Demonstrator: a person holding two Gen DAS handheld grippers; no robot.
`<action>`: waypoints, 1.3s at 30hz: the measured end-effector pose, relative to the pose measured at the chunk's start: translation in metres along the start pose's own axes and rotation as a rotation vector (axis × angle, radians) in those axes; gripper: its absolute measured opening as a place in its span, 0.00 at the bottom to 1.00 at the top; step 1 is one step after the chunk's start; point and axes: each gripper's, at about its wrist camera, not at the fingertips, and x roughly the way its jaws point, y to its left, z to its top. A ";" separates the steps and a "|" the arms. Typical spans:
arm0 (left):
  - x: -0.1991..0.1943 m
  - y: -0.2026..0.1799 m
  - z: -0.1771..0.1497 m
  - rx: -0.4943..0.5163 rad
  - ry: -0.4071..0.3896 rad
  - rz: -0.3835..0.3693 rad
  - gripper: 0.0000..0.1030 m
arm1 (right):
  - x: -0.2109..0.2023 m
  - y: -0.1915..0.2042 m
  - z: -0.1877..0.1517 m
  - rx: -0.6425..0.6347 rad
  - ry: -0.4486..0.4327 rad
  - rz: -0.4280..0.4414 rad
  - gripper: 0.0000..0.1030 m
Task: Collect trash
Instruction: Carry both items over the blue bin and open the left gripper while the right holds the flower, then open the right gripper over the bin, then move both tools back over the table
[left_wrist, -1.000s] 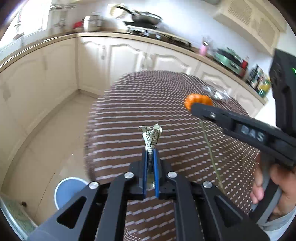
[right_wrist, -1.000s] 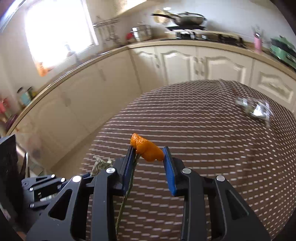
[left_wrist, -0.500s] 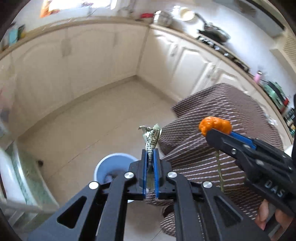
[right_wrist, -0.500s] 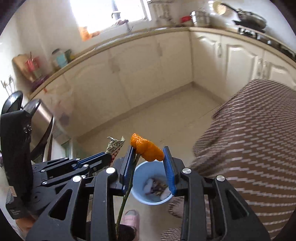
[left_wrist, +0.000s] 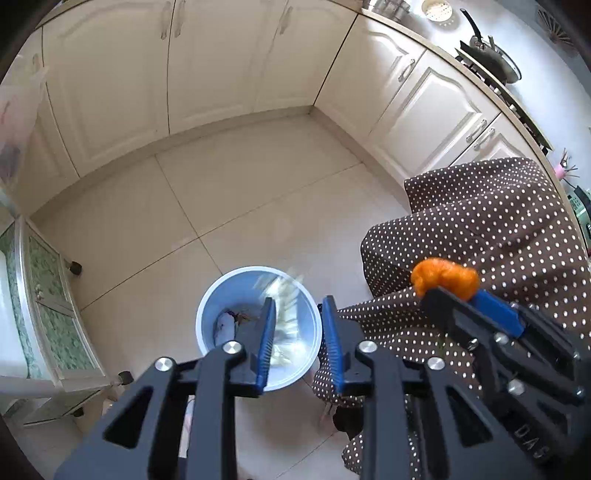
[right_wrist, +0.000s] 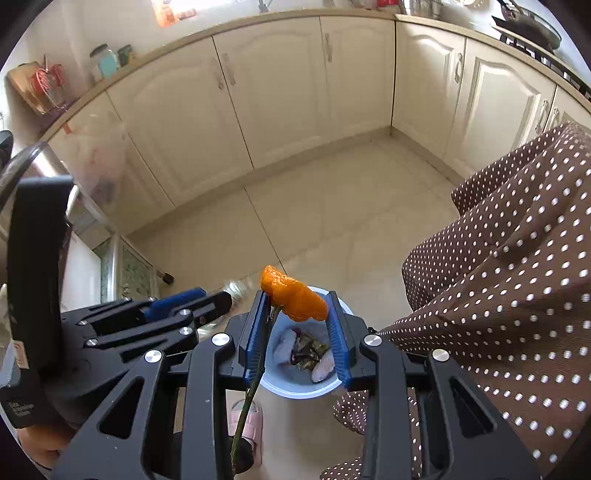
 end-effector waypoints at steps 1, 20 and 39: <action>0.002 0.000 -0.001 -0.007 0.003 -0.005 0.32 | 0.003 -0.002 -0.001 0.003 0.004 -0.001 0.29; -0.016 0.016 -0.001 -0.047 -0.032 0.004 0.40 | 0.018 0.004 0.009 0.001 -0.004 0.008 0.32; -0.101 -0.059 0.008 0.038 -0.188 -0.035 0.46 | -0.093 -0.031 0.023 0.015 -0.187 -0.083 0.51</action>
